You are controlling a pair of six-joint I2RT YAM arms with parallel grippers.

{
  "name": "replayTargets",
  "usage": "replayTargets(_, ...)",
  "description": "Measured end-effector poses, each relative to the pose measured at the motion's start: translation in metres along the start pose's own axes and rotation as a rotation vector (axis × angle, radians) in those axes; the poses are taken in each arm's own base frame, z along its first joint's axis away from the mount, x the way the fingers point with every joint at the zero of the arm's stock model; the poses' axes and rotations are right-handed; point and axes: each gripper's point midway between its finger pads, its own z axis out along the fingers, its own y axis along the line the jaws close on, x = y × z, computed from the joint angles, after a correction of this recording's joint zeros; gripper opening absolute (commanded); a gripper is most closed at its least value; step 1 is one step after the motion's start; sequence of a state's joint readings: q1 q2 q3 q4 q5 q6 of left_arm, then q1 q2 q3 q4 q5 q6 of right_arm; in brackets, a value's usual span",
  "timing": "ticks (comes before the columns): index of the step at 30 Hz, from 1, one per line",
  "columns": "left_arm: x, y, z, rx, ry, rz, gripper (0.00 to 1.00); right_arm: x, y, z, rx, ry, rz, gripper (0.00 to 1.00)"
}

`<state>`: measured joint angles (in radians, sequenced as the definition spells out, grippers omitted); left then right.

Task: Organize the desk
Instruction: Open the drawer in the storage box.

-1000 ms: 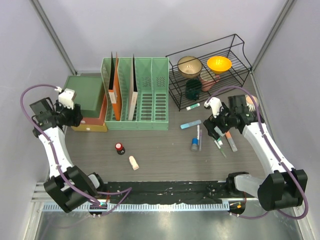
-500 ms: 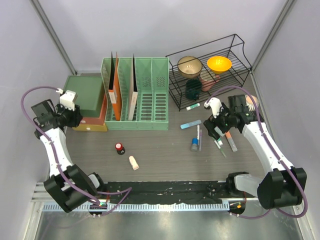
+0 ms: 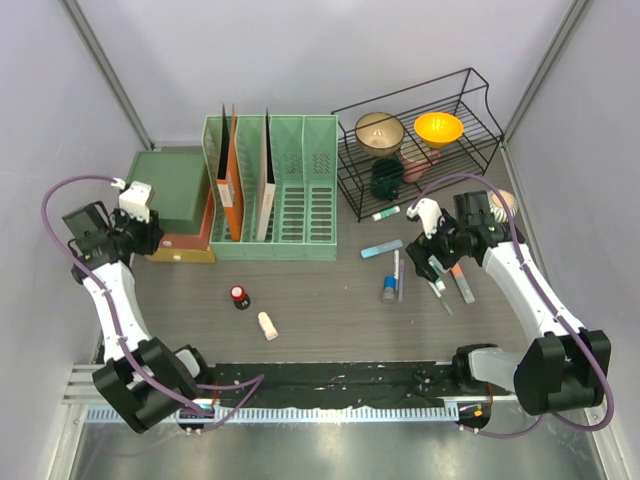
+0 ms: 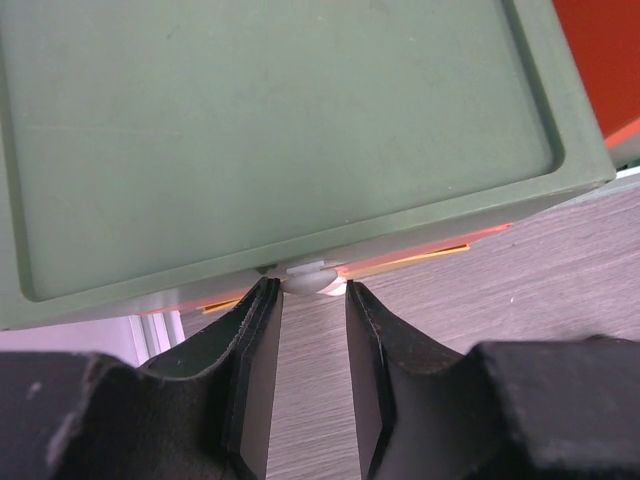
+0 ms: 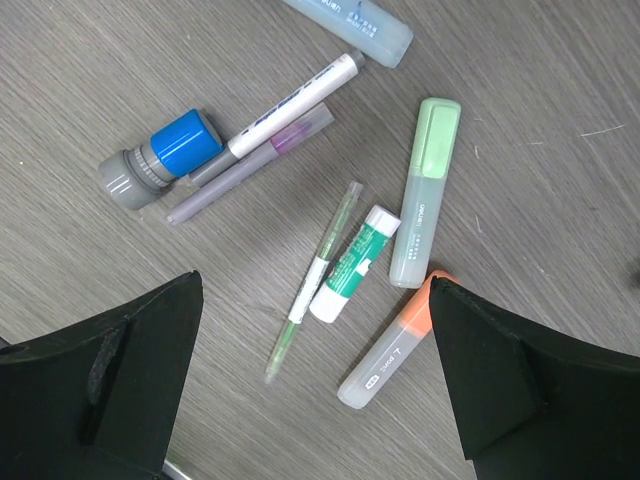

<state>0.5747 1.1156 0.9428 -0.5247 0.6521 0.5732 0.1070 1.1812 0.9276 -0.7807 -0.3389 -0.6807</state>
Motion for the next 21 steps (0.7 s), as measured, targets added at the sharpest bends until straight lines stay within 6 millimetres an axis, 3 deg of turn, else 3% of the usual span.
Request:
replayTargets(13, -0.0051, -0.0016, -0.0022, -0.032, -0.054, -0.003, 0.38, 0.0061, 0.0004, 0.0048, -0.015, 0.018, 0.009, 0.99)
replayTargets(21, -0.0034, 0.0003, 0.0001, -0.055, -0.084, -0.003, 0.29, 0.0075, 0.0005, 0.0053, -0.018, 0.019, 0.002, 0.99)
